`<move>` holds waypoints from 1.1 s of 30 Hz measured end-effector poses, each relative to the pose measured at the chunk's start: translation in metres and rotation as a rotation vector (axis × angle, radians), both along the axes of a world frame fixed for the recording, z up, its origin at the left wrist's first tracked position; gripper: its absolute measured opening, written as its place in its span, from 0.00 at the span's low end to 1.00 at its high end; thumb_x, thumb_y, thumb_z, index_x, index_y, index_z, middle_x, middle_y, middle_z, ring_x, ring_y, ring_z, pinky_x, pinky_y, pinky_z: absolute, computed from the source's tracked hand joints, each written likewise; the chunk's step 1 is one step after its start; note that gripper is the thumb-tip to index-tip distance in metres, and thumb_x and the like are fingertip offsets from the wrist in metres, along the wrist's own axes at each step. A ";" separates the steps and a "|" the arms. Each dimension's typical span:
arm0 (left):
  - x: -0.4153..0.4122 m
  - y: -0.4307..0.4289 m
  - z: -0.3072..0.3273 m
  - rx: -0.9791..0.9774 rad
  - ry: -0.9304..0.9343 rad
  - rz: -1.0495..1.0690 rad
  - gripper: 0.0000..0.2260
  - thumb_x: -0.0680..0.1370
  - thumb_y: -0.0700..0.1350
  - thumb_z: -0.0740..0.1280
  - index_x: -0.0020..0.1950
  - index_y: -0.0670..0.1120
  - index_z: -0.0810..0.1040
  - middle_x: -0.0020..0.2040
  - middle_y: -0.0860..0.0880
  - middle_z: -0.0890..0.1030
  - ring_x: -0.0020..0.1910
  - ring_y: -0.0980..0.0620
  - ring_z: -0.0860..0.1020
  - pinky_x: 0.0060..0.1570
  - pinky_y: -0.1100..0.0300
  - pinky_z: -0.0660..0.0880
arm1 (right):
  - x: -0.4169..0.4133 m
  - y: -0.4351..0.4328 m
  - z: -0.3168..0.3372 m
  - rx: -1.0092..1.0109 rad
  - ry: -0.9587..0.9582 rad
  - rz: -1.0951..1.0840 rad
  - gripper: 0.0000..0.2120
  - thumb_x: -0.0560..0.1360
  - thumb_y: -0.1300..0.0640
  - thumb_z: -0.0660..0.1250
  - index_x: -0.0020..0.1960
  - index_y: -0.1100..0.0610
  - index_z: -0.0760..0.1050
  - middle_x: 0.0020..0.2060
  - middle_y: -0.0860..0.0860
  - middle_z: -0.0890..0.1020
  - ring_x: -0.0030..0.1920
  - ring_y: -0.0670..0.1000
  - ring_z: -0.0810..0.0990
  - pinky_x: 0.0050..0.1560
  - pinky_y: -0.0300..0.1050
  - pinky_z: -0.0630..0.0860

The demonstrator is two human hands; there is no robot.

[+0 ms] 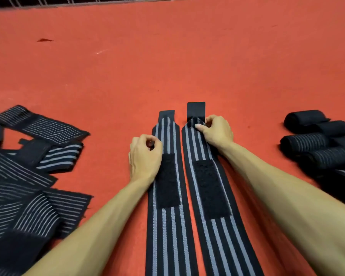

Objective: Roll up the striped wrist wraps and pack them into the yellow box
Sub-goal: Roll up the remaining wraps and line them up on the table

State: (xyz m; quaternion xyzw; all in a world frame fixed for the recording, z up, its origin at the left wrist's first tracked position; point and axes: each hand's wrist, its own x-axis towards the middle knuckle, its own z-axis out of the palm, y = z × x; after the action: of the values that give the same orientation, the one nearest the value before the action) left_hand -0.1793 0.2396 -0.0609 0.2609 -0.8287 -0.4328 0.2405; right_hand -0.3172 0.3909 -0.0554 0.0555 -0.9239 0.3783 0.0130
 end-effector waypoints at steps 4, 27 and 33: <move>0.011 0.008 0.008 -0.142 -0.044 -0.008 0.16 0.75 0.50 0.68 0.60 0.48 0.72 0.56 0.51 0.64 0.60 0.50 0.65 0.62 0.58 0.58 | 0.014 0.011 0.019 -0.335 0.049 0.090 0.06 0.75 0.56 0.71 0.44 0.56 0.75 0.36 0.48 0.76 0.39 0.47 0.74 0.39 0.41 0.65; 0.121 0.037 0.171 0.928 0.061 -0.700 0.07 0.79 0.40 0.66 0.55 0.39 0.79 0.45 0.44 0.84 0.40 0.51 0.83 0.41 0.59 0.80 | 0.122 0.002 0.179 -1.116 -0.457 0.213 0.07 0.74 0.63 0.72 0.49 0.65 0.78 0.44 0.59 0.83 0.42 0.55 0.83 0.47 0.51 0.82; 0.111 0.023 0.117 0.806 -0.126 -0.559 0.11 0.79 0.39 0.66 0.60 0.38 0.77 0.43 0.45 0.83 0.32 0.55 0.80 0.24 0.65 0.73 | 0.102 -0.007 0.124 -0.726 -0.348 0.174 0.09 0.77 0.66 0.67 0.56 0.63 0.75 0.43 0.56 0.80 0.39 0.49 0.79 0.36 0.41 0.78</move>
State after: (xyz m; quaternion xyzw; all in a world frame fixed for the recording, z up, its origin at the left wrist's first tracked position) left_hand -0.0679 0.2627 0.0559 0.1263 -0.6464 -0.7504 -0.0555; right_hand -0.2155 0.3842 0.0683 0.0606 -0.7105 0.6833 -0.1569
